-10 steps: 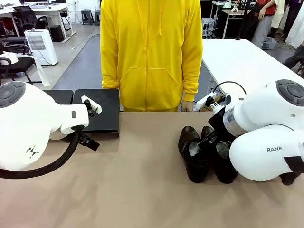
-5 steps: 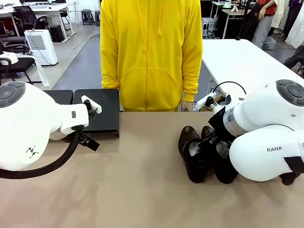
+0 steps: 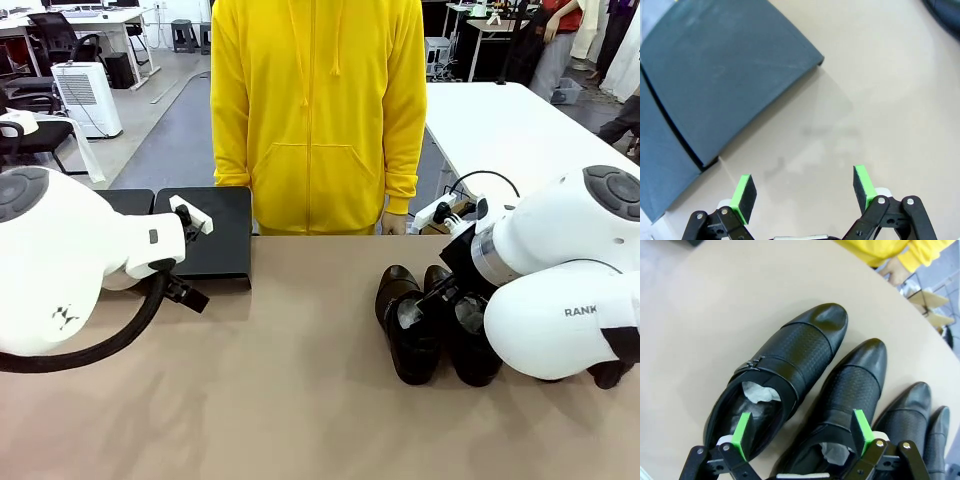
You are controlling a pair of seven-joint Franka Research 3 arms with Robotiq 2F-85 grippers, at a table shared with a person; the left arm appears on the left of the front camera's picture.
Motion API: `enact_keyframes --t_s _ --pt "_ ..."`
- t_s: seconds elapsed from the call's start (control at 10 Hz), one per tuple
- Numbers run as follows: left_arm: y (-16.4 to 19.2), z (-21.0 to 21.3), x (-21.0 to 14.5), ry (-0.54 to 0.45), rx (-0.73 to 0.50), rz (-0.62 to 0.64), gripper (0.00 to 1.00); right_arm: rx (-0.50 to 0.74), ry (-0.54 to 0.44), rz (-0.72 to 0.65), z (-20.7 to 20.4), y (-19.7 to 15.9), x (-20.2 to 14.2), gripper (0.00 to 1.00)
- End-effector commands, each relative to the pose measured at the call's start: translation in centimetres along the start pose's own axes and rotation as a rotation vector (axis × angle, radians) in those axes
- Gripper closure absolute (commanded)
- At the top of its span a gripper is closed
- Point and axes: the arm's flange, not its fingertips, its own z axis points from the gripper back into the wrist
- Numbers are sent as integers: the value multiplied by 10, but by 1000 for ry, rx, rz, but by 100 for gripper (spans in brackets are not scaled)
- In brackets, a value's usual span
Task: Organize the shoes by placing them on the stand.
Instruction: Pick up one Shoe and place it in the middle of the table.
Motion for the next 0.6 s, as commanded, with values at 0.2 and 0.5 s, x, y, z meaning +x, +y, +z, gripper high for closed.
enact_keyframes --t_s 0.2,0.5 --pt "23 87 14 -69 -84 29 0 75 -102 -82 98 -55 -2 0" --pt "58 141 8 -141 -239 66 0 242 -127 -74 158 -87 -32 0"
